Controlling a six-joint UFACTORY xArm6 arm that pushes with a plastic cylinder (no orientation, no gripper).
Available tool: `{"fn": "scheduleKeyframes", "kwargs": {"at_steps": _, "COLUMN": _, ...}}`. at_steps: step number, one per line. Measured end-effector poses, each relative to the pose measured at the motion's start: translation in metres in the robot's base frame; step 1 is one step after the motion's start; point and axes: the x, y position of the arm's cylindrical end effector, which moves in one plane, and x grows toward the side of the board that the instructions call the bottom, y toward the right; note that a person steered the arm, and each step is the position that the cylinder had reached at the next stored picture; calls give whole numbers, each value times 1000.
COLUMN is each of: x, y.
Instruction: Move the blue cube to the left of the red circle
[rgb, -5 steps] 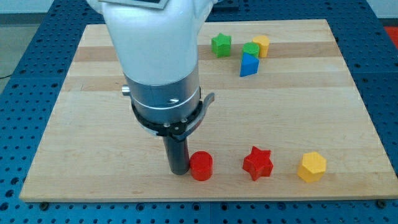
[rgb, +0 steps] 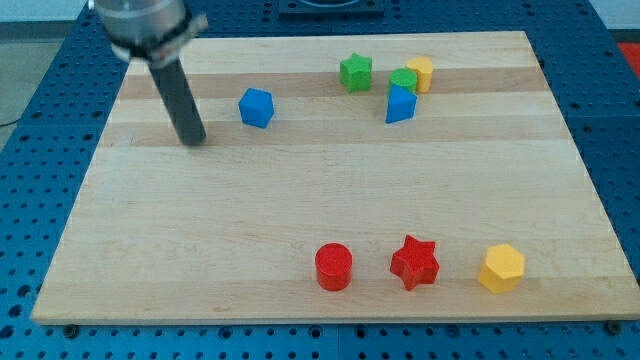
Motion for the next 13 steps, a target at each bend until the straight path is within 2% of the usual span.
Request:
{"fn": "scheduleKeyframes", "kwargs": {"at_steps": 1, "x": -101, "y": 18}}
{"fn": "scheduleKeyframes", "kwargs": {"at_steps": 2, "x": -124, "y": 80}}
{"fn": "scheduleKeyframes", "kwargs": {"at_steps": 3, "x": -78, "y": 109}}
{"fn": "scheduleKeyframes", "kwargs": {"at_steps": 4, "x": -23, "y": 109}}
{"fn": "scheduleKeyframes", "kwargs": {"at_steps": 5, "x": 9, "y": 115}}
{"fn": "scheduleKeyframes", "kwargs": {"at_steps": 6, "x": 12, "y": 103}}
{"fn": "scheduleKeyframes", "kwargs": {"at_steps": 7, "x": -22, "y": 74}}
{"fn": "scheduleKeyframes", "kwargs": {"at_steps": 8, "x": -16, "y": 47}}
{"fn": "scheduleKeyframes", "kwargs": {"at_steps": 13, "x": 130, "y": -71}}
